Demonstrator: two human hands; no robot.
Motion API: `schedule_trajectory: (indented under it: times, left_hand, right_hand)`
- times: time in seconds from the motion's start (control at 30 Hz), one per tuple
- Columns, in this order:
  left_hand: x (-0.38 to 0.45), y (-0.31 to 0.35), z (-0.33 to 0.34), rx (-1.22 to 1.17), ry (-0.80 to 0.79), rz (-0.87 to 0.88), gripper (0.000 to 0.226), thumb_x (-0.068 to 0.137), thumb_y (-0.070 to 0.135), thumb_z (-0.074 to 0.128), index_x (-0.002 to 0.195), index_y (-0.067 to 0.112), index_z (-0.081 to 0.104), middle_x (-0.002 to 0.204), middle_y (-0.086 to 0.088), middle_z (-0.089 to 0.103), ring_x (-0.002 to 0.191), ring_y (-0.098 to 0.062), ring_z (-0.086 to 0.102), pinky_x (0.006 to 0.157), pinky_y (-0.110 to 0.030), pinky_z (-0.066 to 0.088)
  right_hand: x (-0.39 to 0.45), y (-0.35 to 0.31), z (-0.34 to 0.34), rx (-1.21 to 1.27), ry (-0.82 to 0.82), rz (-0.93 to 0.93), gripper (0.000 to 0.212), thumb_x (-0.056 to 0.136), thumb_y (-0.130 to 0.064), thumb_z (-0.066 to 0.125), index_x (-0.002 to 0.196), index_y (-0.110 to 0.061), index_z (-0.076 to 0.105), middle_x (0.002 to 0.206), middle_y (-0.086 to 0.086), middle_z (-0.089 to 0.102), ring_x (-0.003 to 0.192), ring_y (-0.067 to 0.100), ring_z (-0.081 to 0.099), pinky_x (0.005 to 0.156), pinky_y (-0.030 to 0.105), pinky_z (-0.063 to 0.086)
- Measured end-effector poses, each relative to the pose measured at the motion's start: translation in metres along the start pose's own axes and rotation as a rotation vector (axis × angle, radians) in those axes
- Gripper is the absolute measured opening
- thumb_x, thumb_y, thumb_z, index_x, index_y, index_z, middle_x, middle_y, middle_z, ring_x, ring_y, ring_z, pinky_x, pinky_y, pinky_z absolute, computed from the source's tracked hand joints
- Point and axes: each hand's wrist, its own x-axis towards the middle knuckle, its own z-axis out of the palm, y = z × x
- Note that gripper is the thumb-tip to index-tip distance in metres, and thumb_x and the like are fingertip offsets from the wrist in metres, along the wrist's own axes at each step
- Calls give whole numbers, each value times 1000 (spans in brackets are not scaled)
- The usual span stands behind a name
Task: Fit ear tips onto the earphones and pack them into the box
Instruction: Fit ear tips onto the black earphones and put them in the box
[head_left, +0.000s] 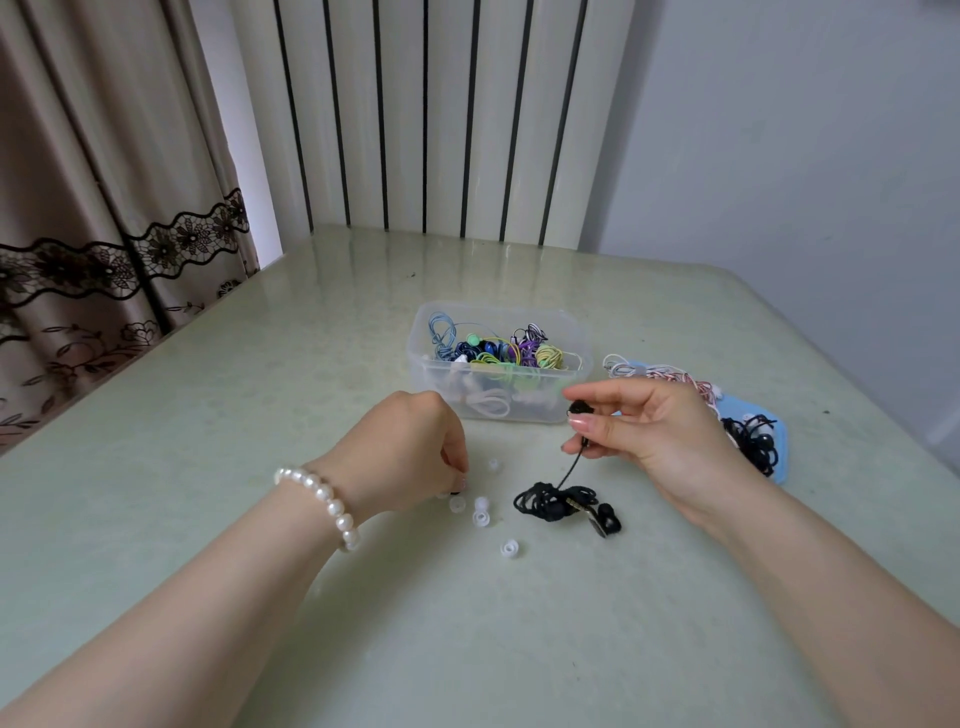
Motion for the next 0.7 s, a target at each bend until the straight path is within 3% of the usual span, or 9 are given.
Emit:
schedule_trajectory:
  times: [0.17,0.43,0.6,0.7]
  left_hand:
    - [-3,2,2,94,6,-2,19,73,19,72,92,22,70,89,4,69,88,-16,62,77,-28,51]
    - [-5,4,-1,100,37,8,20,76,16,68,94,24,69,89,8,69,87,-14,59,73,-24,47]
    - [-6,5,-8,7,95,18,20,75,10,65,89,23,72,82,12,70,79,-10,61,72,-20,48]
    - [-4,4,-8,-104,119,23,21,74,5,65,84,21,73,74,9,69,66,-2,59,61,-7,44]
  right_hand:
    - [2,2,-3,-41,27,5,20,77,3,65,89,-13,68,59,-4,60,51,8,59,51,15,41]
    - [2,-5,-11,218,19,51,24,72,6,60,91,-7,66,59,-1,65,54,11,63,55,15,49]
    - [1,-17,-20,237,112,-107,26,52,-23,75,76,-14,75,59,1,64,52,12,56,52,19,43]
    - [-1,-24,-25,174,139,-218,30,52,-29,76,78,-14,73,58,-3,63,50,12,54,52,19,44]
